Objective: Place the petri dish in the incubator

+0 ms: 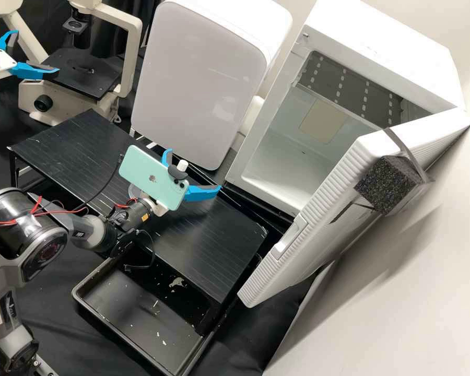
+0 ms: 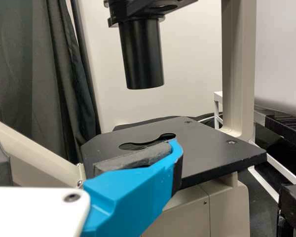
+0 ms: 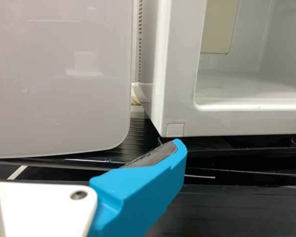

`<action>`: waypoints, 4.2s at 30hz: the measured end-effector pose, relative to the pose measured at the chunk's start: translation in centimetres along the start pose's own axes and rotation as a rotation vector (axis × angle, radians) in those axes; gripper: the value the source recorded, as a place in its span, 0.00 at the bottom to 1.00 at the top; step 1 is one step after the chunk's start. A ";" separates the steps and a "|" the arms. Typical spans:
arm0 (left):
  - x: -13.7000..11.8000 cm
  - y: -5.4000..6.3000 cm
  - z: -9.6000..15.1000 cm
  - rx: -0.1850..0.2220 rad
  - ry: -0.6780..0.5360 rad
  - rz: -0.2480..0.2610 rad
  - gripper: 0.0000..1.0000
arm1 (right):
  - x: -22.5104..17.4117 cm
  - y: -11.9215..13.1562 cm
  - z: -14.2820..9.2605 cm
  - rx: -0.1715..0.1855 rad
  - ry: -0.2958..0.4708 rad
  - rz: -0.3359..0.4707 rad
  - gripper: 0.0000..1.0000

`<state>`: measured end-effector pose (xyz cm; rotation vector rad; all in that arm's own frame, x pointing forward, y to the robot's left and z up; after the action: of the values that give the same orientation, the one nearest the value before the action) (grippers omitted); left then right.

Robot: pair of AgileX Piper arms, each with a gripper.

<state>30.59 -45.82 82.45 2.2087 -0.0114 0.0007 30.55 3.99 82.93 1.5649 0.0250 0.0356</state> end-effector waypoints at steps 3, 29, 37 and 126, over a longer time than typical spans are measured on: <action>0.0 0.0 0.0 0.000 0.000 0.000 1.00 | 0.0 0.0 0.0 0.000 0.000 0.000 1.00; 0.0 0.0 0.0 0.000 0.000 0.000 1.00 | -8.7 -0.3 -0.1 0.029 0.142 0.052 1.00; 0.0 0.0 0.0 0.000 0.000 0.000 1.00 | -10.1 -2.0 0.3 0.039 0.125 -0.023 1.00; 0.0 0.0 0.0 0.000 0.000 0.000 1.00 | -6.3 2.8 6.3 0.039 -0.041 0.095 0.00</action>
<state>30.59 -45.82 82.45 2.2087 -0.0114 0.0007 24.45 -2.52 85.73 1.6045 -0.0821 0.0781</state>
